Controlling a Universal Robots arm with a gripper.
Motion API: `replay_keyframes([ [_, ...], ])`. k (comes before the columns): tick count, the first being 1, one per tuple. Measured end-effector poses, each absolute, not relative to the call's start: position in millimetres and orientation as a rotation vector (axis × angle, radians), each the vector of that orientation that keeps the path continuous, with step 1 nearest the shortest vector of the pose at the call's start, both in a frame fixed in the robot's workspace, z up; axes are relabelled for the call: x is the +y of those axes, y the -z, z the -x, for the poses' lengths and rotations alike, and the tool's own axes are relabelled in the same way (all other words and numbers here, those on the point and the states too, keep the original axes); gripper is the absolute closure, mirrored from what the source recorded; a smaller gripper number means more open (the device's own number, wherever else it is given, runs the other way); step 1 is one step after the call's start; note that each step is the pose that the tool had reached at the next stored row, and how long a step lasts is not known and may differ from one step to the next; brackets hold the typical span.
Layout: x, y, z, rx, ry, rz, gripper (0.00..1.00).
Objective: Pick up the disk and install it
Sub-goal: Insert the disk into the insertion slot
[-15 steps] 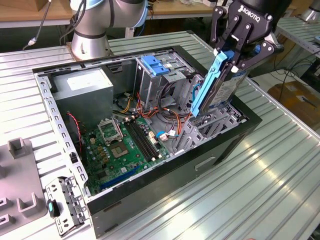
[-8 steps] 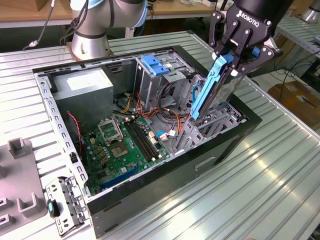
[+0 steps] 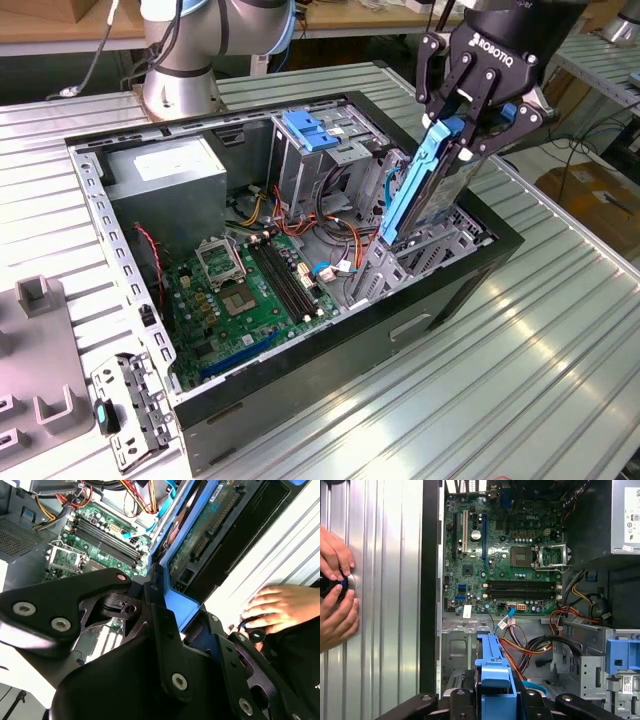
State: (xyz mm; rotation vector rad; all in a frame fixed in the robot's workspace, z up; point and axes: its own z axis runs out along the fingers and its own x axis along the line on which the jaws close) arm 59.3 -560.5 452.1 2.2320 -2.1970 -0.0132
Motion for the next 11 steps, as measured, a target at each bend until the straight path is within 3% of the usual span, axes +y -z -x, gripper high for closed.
replay_keyframes([
  [11, -564.6, -448.8, -59.3, -2.197, 0.013, -2.232, 0.63],
])
